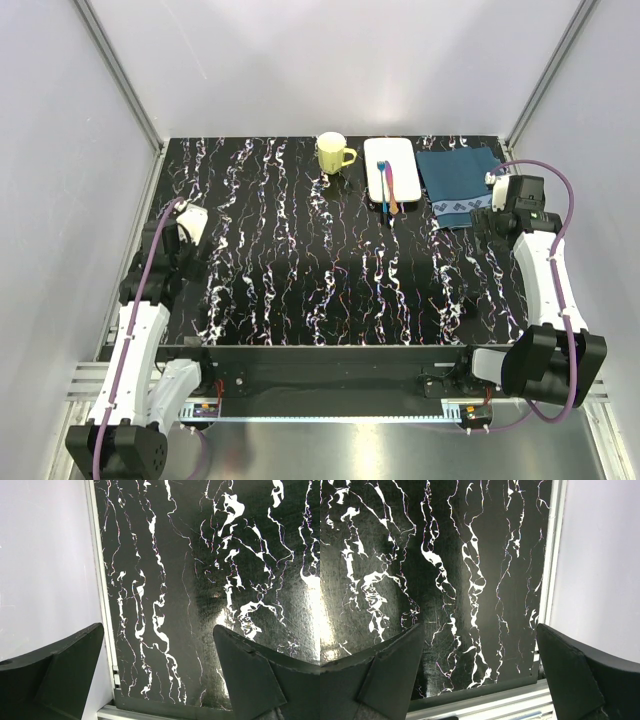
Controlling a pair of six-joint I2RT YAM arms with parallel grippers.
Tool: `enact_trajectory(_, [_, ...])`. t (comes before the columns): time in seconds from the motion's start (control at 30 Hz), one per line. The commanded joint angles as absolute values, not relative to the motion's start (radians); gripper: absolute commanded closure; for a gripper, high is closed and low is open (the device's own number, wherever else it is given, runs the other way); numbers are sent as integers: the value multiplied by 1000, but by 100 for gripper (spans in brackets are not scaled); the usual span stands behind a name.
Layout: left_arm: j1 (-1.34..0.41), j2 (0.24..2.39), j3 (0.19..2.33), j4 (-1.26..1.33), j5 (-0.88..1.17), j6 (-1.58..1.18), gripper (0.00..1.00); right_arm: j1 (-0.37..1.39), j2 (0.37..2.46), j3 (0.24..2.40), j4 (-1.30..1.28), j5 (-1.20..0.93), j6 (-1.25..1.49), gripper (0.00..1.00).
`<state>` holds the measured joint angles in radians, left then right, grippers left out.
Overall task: Set the dinner table for one person
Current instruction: Move the napkin to the center of the board.
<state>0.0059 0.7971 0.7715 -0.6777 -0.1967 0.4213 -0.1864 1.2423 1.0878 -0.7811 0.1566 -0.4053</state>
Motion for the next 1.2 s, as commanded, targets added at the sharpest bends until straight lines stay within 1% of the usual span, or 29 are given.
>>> enact_trajectory(0.0, [8,802,801,-621,-216,405,1,-190,1243,1100,-742,170,-382,0])
enact_trajectory(0.17, [6,818,810,-603,-215,455,1,-190,1243,1103,-684,281,-408,0])
enact_trajectory(0.3, [8,848,825,-516,-230,466,1,-192,1252,1138,-600,443,-405,0])
enact_trajectory(0.37, [6,892,865,-503,-197,462,1,-192,1278,1158,-597,442,-420,0])
enact_trajectory(0.43, [5,928,893,-494,-114,453,1,-193,1302,1190,-597,451,-457,0])
enact_trajectory(0.47, [5,963,913,-486,-86,440,1,-192,1314,1204,-613,437,-466,0])
enact_trajectory(0.5, [5,985,920,-465,-43,430,1,-192,1330,1248,-647,376,-495,0])
enact_trajectory(0.53, [5,1026,936,-451,-28,410,1,-192,1371,1299,-702,361,-503,0])
enact_trajectory(0.6, [5,1075,953,-414,-6,388,1,-192,1440,1347,-735,382,-502,0])
enact_trajectory(0.67, [-9,1158,989,-393,-6,371,1,-192,1465,1388,-747,387,-518,0])
enact_trajectory(0.7, [-23,1190,1011,-379,17,368,1,-192,1463,1396,-747,346,-570,0])
enact_trajectory(0.73, [-31,1254,1063,-377,18,377,1,-192,1454,1408,-747,324,-581,0])
enact_trajectory(0.83, [-61,1360,1141,-333,3,379,1,-192,1466,1486,-767,304,-606,0])
enact_trajectory(0.87, [-63,1380,1173,-310,2,365,1,-192,1477,1547,-823,301,-610,0])
enact_trajectory(0.9, [-64,1397,1184,-263,3,357,1,-190,1498,1578,-856,290,-621,0])
enact_trajectory(0.97, [-69,1448,1228,-247,9,347,1,-192,1512,1632,-917,291,-640,0])
enact_trajectory(1.07, [-93,1502,1265,-227,3,371,1,-192,1509,1629,-920,314,-679,0])
enact_trajectory(1.1, [-103,1511,1272,-212,-50,376,1,-192,1506,1625,-919,308,-696,0])
enact_trajectory(1.17, [-118,1526,1282,-196,-93,376,1,-192,1502,1620,-911,296,-684,0])
